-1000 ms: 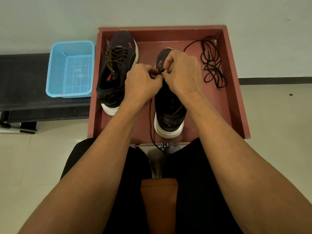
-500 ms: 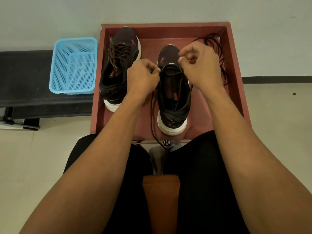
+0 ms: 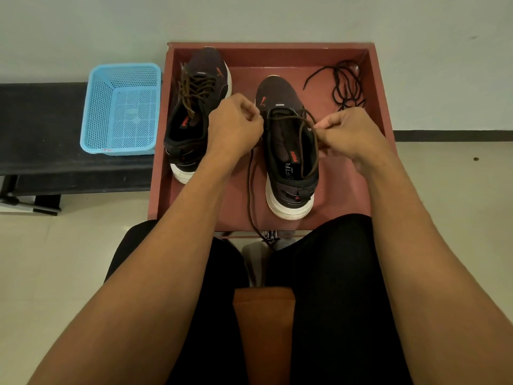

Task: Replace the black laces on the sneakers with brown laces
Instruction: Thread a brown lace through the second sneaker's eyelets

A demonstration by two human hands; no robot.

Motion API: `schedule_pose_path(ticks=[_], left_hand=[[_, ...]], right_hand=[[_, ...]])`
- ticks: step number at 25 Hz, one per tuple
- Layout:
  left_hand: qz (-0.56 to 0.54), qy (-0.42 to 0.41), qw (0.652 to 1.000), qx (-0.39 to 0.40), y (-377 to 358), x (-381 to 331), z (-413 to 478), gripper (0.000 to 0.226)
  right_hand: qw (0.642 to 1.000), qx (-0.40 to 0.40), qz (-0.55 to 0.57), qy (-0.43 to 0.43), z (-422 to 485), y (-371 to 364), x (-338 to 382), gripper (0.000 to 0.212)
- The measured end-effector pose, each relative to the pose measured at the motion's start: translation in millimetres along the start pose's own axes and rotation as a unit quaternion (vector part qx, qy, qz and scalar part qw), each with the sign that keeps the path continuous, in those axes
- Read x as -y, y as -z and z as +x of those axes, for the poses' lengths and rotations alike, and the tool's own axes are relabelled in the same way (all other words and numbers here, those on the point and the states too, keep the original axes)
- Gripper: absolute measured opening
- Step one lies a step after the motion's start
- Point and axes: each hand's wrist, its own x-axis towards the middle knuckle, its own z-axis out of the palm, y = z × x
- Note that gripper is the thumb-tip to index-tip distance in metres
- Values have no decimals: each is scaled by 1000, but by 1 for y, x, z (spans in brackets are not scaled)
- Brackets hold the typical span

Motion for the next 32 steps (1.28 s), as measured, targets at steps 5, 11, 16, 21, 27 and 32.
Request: schedule_pose_path(ticks=[5, 11, 16, 21, 27, 32], left_hand=[[53, -62, 997, -13, 1, 3, 0, 9], [48, -37, 998, -24, -3, 2, -1, 9], [66, -34, 997, -23, -4, 3, -1, 9], [87, -40, 995, -17, -4, 8, 2, 16], [156, 8, 987, 20, 4, 10, 1, 17], [282, 59, 941, 177, 12, 13, -5, 19]], right_hand=[[996, 65, 62, 6, -12, 4, 7, 21], [987, 46, -150, 32, -20, 1, 27, 18], [948, -22, -311, 64, -11, -16, 27, 14], [958, -81, -268, 55, -7, -18, 22, 16], [966, -99, -234, 39, -4, -15, 19, 15], [966, -94, -236, 39, -2, -15, 18, 12]])
